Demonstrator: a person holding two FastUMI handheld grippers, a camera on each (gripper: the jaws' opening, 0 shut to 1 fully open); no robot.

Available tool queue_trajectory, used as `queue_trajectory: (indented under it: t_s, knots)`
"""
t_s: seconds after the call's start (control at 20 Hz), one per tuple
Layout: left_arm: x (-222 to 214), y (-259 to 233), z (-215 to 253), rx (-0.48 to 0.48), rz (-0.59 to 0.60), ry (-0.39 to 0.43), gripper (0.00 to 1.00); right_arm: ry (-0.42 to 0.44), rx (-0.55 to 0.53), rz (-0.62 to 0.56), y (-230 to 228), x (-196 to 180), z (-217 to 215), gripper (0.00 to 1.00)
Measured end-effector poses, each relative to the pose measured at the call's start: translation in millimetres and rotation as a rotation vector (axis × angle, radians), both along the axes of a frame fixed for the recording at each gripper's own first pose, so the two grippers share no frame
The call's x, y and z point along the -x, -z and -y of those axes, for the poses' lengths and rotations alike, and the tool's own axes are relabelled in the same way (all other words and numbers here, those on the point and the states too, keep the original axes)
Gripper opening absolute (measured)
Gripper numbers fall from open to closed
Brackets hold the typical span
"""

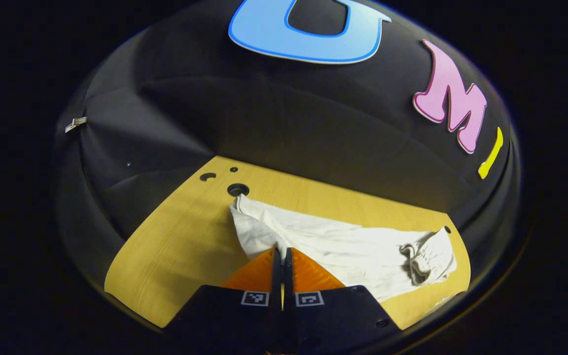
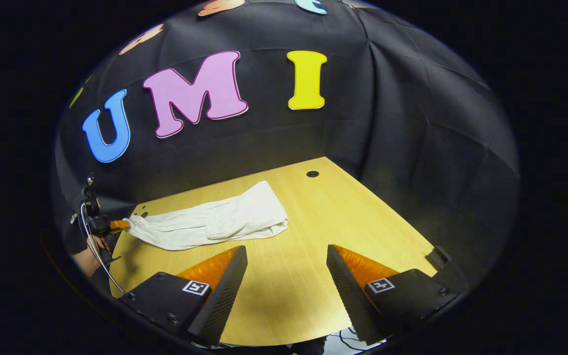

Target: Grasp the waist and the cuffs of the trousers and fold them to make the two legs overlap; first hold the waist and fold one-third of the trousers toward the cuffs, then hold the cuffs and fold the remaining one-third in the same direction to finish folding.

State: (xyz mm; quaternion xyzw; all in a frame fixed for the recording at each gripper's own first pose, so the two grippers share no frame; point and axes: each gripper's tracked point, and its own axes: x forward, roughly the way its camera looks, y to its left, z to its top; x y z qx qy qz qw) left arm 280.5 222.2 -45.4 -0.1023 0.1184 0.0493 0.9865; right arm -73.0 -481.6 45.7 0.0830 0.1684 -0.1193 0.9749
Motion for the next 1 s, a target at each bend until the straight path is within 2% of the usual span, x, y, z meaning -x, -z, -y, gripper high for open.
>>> queue_trajectory:
  t_s: [0.15,0.45,0.8,1.0]
  knots:
    - [-3,-32,27,0.028,0.052,0.035,0.05,0.021,0.005,0.001,4,6,11,0.99]
    - [-14,-89,98,0.002,0.131,0.104,0.05,0.029,-0.003,-0.012,14,10,41,0.99]
    - [-19,-136,231,0.009,0.207,0.228,0.05,-0.003,-0.002,0.000,6,-6,86,0.99]
    - [-20,-139,309,-0.003,0.202,0.295,0.05,-0.036,-0.021,0.011,6,-19,107,0.99]
